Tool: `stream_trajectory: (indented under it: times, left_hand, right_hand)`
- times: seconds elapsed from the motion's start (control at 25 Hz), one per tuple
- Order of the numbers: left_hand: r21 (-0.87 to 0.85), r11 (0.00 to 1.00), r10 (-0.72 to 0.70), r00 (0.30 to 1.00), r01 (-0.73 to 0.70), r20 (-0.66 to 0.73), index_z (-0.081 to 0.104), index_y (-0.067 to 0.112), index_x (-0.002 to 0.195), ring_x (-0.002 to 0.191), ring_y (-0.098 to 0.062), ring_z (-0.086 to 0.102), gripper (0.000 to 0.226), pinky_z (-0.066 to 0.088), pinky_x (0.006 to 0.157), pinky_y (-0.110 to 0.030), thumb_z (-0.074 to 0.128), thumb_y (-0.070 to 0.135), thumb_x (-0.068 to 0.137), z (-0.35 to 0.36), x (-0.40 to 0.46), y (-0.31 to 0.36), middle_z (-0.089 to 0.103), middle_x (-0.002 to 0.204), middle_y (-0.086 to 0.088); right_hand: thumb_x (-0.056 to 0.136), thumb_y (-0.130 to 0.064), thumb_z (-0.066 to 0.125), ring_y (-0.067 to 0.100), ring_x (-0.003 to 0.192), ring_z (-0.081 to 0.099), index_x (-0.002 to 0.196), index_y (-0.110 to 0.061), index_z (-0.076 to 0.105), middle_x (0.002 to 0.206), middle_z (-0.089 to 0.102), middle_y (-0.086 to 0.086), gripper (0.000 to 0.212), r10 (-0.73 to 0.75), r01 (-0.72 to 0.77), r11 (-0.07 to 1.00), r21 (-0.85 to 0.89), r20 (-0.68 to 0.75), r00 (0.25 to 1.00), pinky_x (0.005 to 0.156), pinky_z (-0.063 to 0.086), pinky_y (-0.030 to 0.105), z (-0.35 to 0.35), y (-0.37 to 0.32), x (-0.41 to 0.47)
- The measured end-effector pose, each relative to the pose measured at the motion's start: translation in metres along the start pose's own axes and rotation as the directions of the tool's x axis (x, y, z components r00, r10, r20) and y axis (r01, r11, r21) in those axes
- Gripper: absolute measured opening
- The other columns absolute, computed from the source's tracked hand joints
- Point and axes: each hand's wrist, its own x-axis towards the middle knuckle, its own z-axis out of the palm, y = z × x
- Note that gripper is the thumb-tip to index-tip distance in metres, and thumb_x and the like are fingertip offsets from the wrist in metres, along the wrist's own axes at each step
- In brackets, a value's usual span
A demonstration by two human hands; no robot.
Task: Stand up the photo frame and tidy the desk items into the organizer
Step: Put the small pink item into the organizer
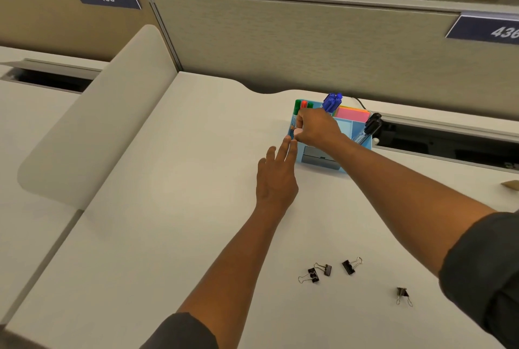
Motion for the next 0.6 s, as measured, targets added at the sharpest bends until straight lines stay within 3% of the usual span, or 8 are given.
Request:
stream_trajectory:
  times: [0.24, 0.44, 0.6]
  left_hand:
    - [-0.009, 1.0, 0.007, 1.0, -0.007, 0.005, 0.011, 0.022, 0.154, 0.145, -0.03, 0.02, 0.08, 0.03, 0.111, -0.044, 0.058, 0.012, 0.09, 0.0, 0.0002, -0.0018, 0.009, 0.162, 0.0]
    - [-0.001, 1.0, 0.011, 1.0, -0.011, -0.002, 0.011, 0.022, 0.154, 0.144, -0.03, 0.022, 0.082, 0.033, 0.109, -0.044, 0.059, 0.012, 0.088, 0.0022, 0.0003, -0.002, 0.008, 0.162, 0.0]
    - [0.01, 1.0, 0.006, 1.0, -0.007, 0.008, 0.01, 0.021, 0.154, 0.144, -0.031, 0.021, 0.082, 0.032, 0.11, -0.043, 0.06, 0.013, 0.089, 0.0022, -0.0007, -0.0005, 0.006, 0.162, 0.0]
  right_hand:
    - [0.081, -0.022, 0.072, 0.02, 0.078, 0.054, 0.092, -0.019, 0.043, 0.09, 0.058, 0.006, 0.031, -0.033, 0.031, 0.997, -0.075, -0.019, 0.999, 0.067, 0.048, 0.033, 0.0049, 0.0011, 0.0018]
    - [0.081, -0.031, 0.073, 0.025, 0.089, 0.063, 0.111, -0.013, 0.054, 0.1, 0.063, 0.009, 0.04, -0.048, 0.043, 0.973, -0.227, -0.016, 0.999, 0.074, 0.055, 0.038, 0.0037, -0.0013, 0.0068]
    - [0.082, -0.036, 0.072, 0.024, 0.091, 0.063, 0.112, -0.013, 0.055, 0.102, 0.064, 0.009, 0.042, -0.044, 0.043, 0.96, -0.276, 0.003, 0.999, 0.077, 0.056, 0.039, 0.0025, -0.0001, 0.0086]
